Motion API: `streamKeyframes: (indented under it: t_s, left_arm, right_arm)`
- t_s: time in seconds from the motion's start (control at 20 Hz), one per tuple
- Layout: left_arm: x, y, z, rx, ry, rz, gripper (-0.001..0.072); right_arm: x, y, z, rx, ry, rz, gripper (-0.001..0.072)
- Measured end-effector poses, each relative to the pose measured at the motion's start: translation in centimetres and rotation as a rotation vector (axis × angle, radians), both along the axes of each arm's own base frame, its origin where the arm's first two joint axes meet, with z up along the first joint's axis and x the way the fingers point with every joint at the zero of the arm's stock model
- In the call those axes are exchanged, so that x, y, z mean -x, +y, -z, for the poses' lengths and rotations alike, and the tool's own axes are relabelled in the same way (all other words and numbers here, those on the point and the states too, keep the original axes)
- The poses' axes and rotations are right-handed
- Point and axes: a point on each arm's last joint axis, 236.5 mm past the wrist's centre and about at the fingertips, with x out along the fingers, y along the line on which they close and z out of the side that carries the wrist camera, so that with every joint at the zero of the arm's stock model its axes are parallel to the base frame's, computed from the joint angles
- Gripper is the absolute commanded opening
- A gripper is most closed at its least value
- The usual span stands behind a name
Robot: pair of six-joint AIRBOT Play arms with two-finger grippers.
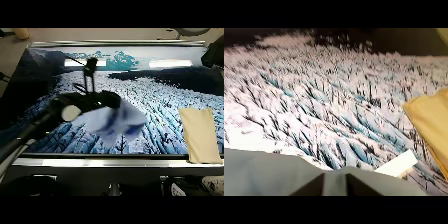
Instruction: Fold the shirts.
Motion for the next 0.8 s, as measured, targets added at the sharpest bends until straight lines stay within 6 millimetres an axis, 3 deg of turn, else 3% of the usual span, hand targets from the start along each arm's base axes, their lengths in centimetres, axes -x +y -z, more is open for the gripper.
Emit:
streamKeyframes:
  t_s: [0.1, 0.2, 0.3, 0.4, 0.45, 0.55, 0.65, 0.75, 0.8]
  left_arm:
    - [0.2, -0.4, 2.8, -0.039, 0.077, 0.0, 0.072]
    - [-1.7, 2.8, 4.0, -0.122, 0.121, -0.032, 0.072]
    - [-4.0, 8.7, 5.3, -0.23, 0.18, -0.092, 0.072]
    - [-5.1, 16.4, 7.9, -0.337, 0.302, -0.18, 0.072]
    - [-4.7, 20.2, 9.6, -0.377, 0.386, -0.22, 0.072]
    - [-2.3, 24.5, 13.1, -0.38, 0.557, -0.259, 0.072]
    - [0.5, 25.9, 16.3, -0.339, 0.691, -0.267, 0.072]
    - [2.7, 25.1, 18.6, -0.268, 0.775, -0.266, 0.0714]
    - [3.4, 24.6, 19.5, -0.233, 0.799, -0.272, 0.0651]
  right_arm:
    - [1.6, 0.0, 1.2, 0.0, 0.076, 0.002, 0.0607]
    - [2.7, 0.1, 4.1, -0.004, 0.197, -0.005, 0.0608]
    - [3.6, 0.3, 8.4, -0.012, 0.347, -0.027, 0.0609]
    - [4.6, 1.3, 13.8, -0.048, 0.507, -0.067, 0.0634]
    - [5.3, 2.0, 16.3, -0.075, 0.581, -0.092, 0.065]
    - [6.9, 3.5, 20.8, -0.133, 0.709, -0.146, 0.0676]
    - [8.4, 4.7, 24.2, -0.18, 0.805, -0.185, 0.0675]
    - [9.5, 5.2, 26.5, -0.207, 0.863, -0.201, 0.0675]
    - [9.9, 5.4, 27.2, -0.216, 0.883, -0.205, 0.0676]
